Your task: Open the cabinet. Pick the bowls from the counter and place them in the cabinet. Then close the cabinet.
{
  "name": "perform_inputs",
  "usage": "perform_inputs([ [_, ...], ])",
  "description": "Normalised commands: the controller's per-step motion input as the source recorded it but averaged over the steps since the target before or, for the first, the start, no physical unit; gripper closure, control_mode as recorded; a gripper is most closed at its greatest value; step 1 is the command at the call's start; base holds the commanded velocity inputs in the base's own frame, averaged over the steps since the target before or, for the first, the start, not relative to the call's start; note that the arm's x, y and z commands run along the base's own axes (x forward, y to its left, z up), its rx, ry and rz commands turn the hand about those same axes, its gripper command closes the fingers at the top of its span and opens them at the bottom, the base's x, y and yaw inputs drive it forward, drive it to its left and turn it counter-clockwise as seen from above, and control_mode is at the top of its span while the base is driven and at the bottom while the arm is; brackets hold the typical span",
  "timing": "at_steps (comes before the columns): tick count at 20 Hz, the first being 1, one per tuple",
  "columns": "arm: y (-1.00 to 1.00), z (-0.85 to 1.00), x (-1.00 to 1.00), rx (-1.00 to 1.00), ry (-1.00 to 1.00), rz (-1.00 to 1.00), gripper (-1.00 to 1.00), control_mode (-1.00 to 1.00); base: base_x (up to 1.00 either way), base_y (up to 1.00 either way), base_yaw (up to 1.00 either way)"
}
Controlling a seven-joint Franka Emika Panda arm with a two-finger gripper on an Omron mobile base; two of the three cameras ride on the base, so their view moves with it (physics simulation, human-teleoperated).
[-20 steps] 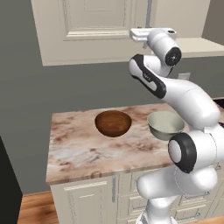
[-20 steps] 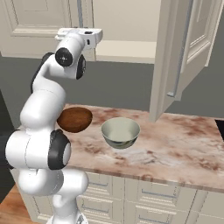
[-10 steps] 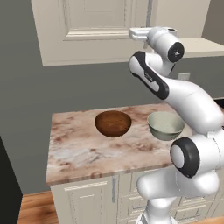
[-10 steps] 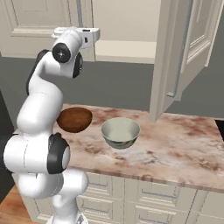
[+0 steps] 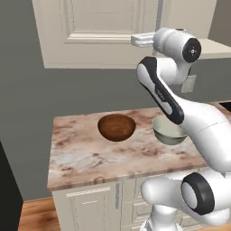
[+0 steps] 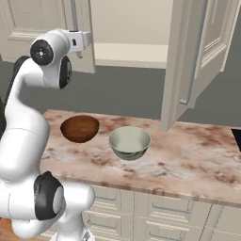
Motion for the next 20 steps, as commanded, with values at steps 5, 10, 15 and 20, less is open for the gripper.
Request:
perform_inputs([
  [5,1.00,0.00,-0.92,0.00,0.21,0.03,1.00,-1.00,0.00,0.00,0.00],
  [10,1.00,-0.03,-1.00,0.00,0.18,0.02,1.00,-1.00,0.00,0.00,0.00],
  [15,1.00,-0.26,-0.99,0.00,0.13,0.00,1.00,-1.00,0.00,0.00,0.00],
  [20,1.00,-0.56,-0.77,0.00,0.13,0.00,1.00,-1.00,0.00,0.00,0.00],
])
